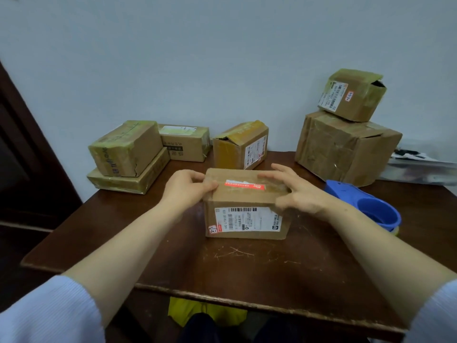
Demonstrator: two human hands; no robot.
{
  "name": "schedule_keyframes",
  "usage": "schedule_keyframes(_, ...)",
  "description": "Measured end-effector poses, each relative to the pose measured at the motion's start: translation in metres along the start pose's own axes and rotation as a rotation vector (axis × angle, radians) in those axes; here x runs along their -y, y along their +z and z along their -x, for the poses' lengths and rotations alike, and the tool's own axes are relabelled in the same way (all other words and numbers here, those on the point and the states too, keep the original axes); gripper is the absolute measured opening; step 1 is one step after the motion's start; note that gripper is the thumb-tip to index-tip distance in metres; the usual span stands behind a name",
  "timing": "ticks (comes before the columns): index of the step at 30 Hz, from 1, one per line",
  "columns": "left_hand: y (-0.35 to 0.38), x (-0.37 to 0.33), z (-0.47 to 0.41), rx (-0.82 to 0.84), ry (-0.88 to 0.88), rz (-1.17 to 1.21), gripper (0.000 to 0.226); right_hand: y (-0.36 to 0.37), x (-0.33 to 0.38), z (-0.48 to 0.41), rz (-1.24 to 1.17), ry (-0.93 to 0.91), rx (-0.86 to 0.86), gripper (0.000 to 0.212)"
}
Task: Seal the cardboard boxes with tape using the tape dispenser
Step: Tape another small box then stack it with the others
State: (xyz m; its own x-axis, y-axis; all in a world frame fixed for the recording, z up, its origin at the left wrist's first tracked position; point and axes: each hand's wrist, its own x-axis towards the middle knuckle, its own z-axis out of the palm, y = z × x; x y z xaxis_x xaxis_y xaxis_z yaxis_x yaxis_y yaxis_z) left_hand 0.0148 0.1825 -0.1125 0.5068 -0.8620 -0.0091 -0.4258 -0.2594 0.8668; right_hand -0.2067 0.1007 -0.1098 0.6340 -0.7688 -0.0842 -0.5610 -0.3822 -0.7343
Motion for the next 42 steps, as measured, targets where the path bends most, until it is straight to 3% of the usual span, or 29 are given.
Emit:
schedule_keyframes(3, -0.004, 0.003, 0.0, 0.018, -0.063, 0.178, 0.034, 0.004, 0.001, -0.008, -0.224, 0.023, -0.155, 0.068)
schedule_keyframes(6, -0.001, 0.002, -0.004, -0.016, -0.054, 0.215, 0.063, 0.011, -0.002, -0.018, -0.132, 0.081, -0.306, 0.057)
schedule_keyframes(9, 0.001, 0.005, -0.008, 0.051, -0.118, 0.346, 0.072, 0.017, -0.008, -0.023, -0.18, 0.11, -0.324, 0.057)
schedule_keyframes(12, 0.007, 0.009, -0.008, 0.135, -0.158, 0.456, 0.064, 0.019, -0.01, -0.023, -0.25, 0.106, -0.318, 0.056)
schedule_keyframes(16, 0.009, 0.004, -0.009, 0.167, -0.085, 0.372, 0.029, 0.016, -0.008, -0.024, -0.168, 0.081, -0.306, 0.05)
schedule_keyframes(19, 0.007, -0.003, -0.012, 0.137, -0.084, 0.29, 0.042, 0.011, -0.004, -0.024, -0.097, 0.083, -0.335, 0.048)
schedule_keyframes(21, 0.007, -0.007, -0.013, 0.09, -0.101, 0.283, 0.055, 0.005, -0.003, -0.023, -0.185, 0.128, -0.463, 0.042)
schedule_keyframes(24, 0.006, -0.009, -0.013, 0.044, -0.153, 0.309, 0.051, -0.005, -0.006, -0.019, -0.196, 0.217, -0.6, 0.03)
schedule_keyframes(27, 0.003, -0.009, -0.012, 0.033, -0.081, 0.129, 0.03, -0.009, -0.007, -0.015, -0.08, 0.217, -0.59, 0.02)
schedule_keyframes(30, -0.001, -0.01, -0.011, 0.053, -0.061, 0.104, 0.007, -0.009, -0.005, -0.013, -0.117, 0.183, -0.57, 0.014)
schedule_keyframes(34, -0.003, -0.01, -0.007, 0.118, -0.064, 0.209, 0.039, -0.004, -0.004, -0.009, -0.175, 0.155, -0.561, 0.022)
schedule_keyframes(39, -0.002, -0.014, -0.005, 0.188, -0.073, 0.306, 0.036, -0.004, -0.001, -0.008, -0.15, 0.153, -0.528, 0.032)
schedule_keyframes(42, -0.002, -0.018, -0.006, 0.209, -0.118, 0.329, 0.038, -0.004, -0.001, -0.008, -0.087, 0.145, -0.495, 0.027)
